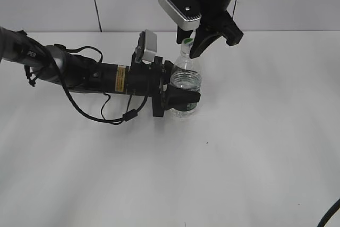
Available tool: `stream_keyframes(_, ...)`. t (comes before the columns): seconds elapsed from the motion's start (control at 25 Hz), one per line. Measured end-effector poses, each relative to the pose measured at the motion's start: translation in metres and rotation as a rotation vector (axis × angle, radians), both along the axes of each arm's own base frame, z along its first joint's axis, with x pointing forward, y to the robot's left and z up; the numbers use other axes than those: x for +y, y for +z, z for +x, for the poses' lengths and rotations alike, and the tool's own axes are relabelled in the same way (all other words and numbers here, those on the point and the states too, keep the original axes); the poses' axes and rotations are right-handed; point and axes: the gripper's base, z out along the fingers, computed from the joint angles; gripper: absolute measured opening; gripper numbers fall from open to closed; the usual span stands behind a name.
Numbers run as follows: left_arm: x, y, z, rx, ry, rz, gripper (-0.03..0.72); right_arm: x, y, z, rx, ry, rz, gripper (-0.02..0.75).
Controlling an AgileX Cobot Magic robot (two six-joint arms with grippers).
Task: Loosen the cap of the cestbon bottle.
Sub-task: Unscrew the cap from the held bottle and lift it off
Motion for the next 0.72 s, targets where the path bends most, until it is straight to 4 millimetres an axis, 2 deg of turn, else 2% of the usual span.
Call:
stream_keyframes(0.36,0.0000,0.0000,-0.0001,-0.001,-0.001,0.001,0.409,0.0007,0.0002,-0.0004,0.014,-0.028,0.012,0.305)
stream_keyframes(0.72,0.0004,0.0001,-0.0002,0.012,-0.001,0.000,0.409,0.0016,0.0006,0.0001,0.024,-0.071,0.028,0.353)
